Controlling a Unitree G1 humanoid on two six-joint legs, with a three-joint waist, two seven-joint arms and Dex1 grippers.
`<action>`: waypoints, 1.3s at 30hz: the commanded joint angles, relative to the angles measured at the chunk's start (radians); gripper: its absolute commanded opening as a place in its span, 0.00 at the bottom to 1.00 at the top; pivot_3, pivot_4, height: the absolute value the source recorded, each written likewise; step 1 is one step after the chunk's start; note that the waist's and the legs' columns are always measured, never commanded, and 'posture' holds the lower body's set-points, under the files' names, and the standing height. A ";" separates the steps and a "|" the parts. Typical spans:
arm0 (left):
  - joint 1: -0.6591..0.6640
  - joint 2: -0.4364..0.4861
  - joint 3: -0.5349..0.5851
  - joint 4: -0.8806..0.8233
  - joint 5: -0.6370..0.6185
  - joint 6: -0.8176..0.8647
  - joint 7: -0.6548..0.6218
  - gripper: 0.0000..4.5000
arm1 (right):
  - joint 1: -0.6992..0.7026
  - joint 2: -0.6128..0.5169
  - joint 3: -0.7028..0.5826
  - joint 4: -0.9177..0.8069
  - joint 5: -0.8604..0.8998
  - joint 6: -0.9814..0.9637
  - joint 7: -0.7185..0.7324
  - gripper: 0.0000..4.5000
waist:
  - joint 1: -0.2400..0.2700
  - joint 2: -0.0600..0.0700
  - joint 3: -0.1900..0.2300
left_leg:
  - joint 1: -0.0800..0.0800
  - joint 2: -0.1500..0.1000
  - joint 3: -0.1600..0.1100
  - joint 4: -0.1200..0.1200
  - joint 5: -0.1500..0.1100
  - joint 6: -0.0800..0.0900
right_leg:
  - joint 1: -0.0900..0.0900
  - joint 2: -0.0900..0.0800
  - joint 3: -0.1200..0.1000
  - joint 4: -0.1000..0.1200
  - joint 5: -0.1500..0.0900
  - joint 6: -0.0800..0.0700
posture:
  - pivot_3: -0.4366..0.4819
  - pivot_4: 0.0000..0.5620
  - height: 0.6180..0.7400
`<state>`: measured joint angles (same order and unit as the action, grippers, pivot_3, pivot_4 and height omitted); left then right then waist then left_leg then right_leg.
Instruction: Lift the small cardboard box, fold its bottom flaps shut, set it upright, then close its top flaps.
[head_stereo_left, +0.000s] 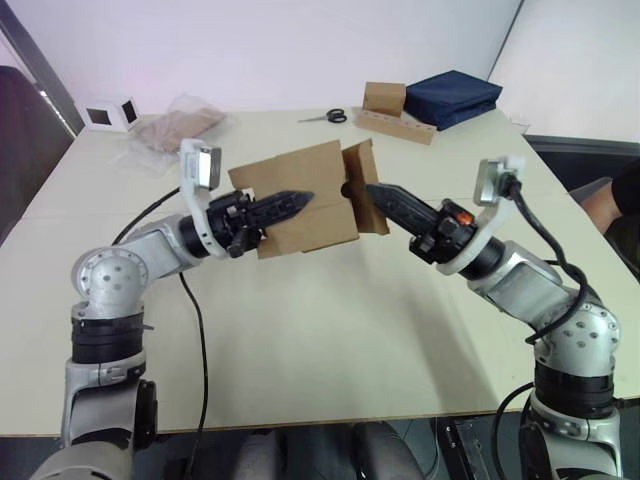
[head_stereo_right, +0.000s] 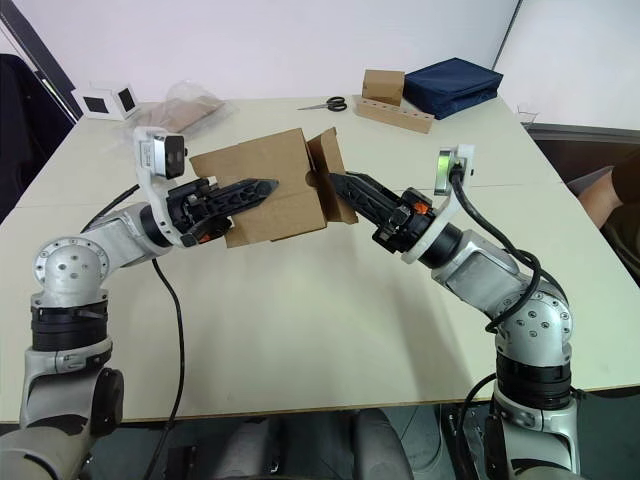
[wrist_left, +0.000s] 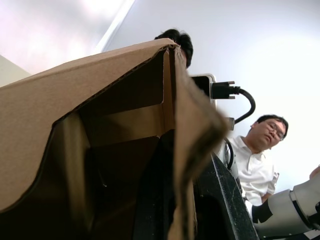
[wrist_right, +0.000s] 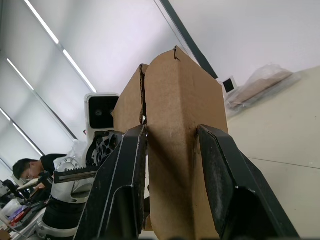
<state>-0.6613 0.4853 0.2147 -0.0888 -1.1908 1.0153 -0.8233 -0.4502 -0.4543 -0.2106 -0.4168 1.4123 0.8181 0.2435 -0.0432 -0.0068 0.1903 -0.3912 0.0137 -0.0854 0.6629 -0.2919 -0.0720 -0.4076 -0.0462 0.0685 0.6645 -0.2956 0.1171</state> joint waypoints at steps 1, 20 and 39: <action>-0.004 -0.005 0.024 -0.038 -0.034 -0.007 0.004 0.00 | -0.018 0.001 -0.008 -0.024 0.010 -0.020 0.000 0.36 | 0.000 0.000 0.000 | 0.000 0.000 0.000 0.000 0.000 0.000 | 0.000 0.000 0.000 0.000 0.000 0.000 | 0.48 0.27 1.00; -0.002 -0.032 0.013 -0.049 -0.032 -0.020 0.023 0.00 | -0.043 0.068 0.041 -0.052 -0.036 -0.068 -0.089 0.36 | 0.000 0.000 0.000 | 0.000 0.000 0.000 0.000 0.000 0.000 | 0.000 0.000 0.000 0.000 0.000 0.000 | 0.48 0.27 1.00; 0.016 -0.081 0.011 -0.060 -0.032 -0.052 0.079 0.00 | -0.040 0.092 0.065 -0.097 0.039 -0.072 -0.170 0.36 | 0.000 0.000 0.000 | 0.000 0.000 0.000 0.000 0.000 0.000 | 0.000 0.000 0.000 0.000 0.000 0.000 | 0.48 0.27 1.00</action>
<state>-0.6397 0.4073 0.2135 -0.1119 -1.2048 0.9738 -0.7496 -0.4724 -0.3727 -0.1569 -0.4600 1.4204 0.7565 0.0728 -0.0433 -0.0068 0.1904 -0.3912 0.0137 -0.0855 0.6627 -0.2919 -0.0720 -0.4077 -0.0462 0.0686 0.6644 -0.2956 0.1171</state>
